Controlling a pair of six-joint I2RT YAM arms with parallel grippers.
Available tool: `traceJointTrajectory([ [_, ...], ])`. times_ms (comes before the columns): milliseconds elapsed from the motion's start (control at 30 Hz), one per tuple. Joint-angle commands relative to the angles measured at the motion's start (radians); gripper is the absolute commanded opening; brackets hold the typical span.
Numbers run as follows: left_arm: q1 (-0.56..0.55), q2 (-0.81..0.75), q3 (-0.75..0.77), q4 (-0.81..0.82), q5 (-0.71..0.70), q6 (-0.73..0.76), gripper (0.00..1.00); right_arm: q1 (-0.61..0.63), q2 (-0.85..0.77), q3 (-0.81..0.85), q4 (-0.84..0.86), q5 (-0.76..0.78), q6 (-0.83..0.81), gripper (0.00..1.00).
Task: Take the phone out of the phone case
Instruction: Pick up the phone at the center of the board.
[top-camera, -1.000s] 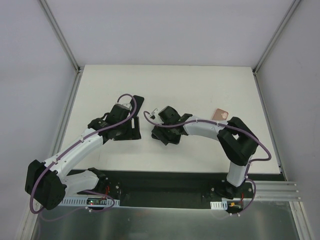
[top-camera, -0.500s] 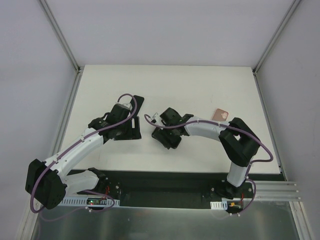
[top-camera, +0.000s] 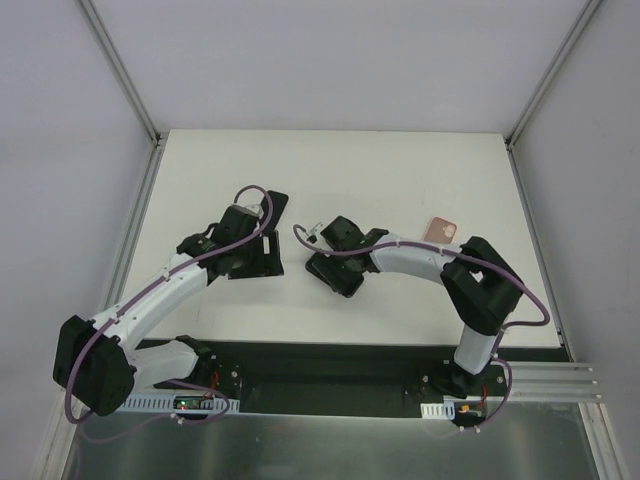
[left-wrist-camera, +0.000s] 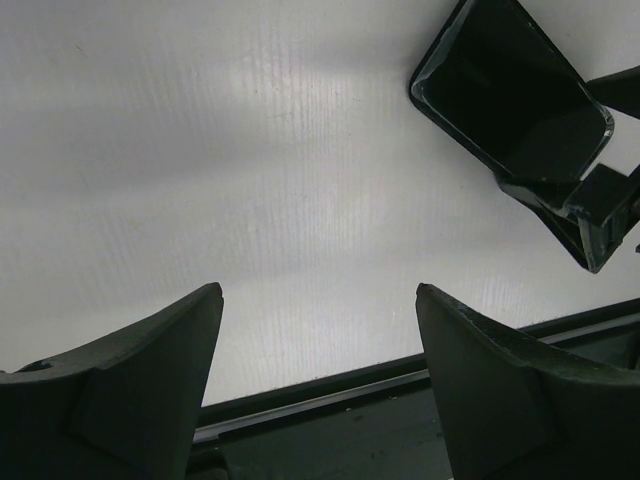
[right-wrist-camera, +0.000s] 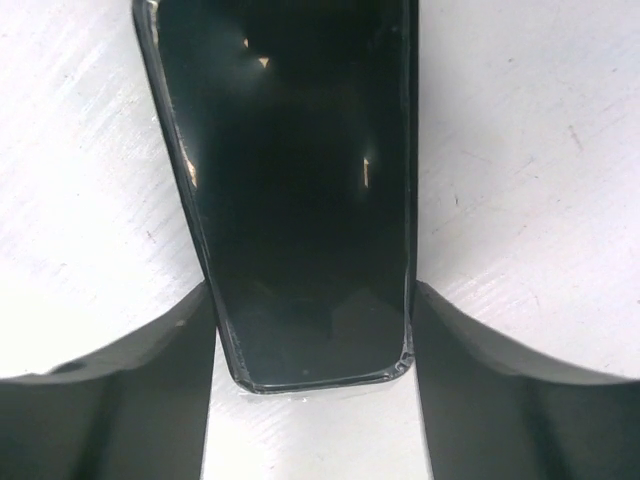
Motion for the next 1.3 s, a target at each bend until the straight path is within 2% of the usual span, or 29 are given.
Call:
traceJointTrajectory([
  [0,0.043,0.026,0.026,0.036,0.064,-0.019,0.78,0.002,-0.012,-0.055,0.029,0.038,0.077,0.44],
  [67,0.087,0.026,0.04,0.042,0.11,-0.025,0.79,0.001,-0.02,-0.067,0.048,0.024,0.103,0.33],
  [100,0.101,0.03,0.054,0.046,0.134,-0.025,0.79,0.002,-0.024,-0.069,0.053,0.019,0.113,0.22],
  [233,0.142,0.054,0.086,0.06,0.223,-0.039,0.79,0.004,-0.038,-0.071,0.068,0.042,0.157,0.01],
  [467,0.149,0.071,0.045,0.204,0.355,-0.125,0.82,0.009,-0.093,-0.071,0.105,0.1,0.261,0.01],
  [767,0.164,-0.03,-0.118,0.338,0.267,-0.189,0.92,0.009,-0.166,-0.091,0.153,0.065,0.317,0.01],
  [900,0.175,-0.047,-0.147,0.344,0.266,-0.241,0.92,0.007,-0.172,-0.086,0.15,0.042,0.377,0.01],
  [1067,0.211,0.072,-0.143,0.358,0.45,-0.295,0.86,0.015,-0.182,-0.091,0.151,0.021,0.401,0.02],
  [1267,0.211,0.131,-0.199,0.485,0.515,-0.367,0.83,0.032,-0.179,-0.068,0.095,0.056,0.398,0.02],
])
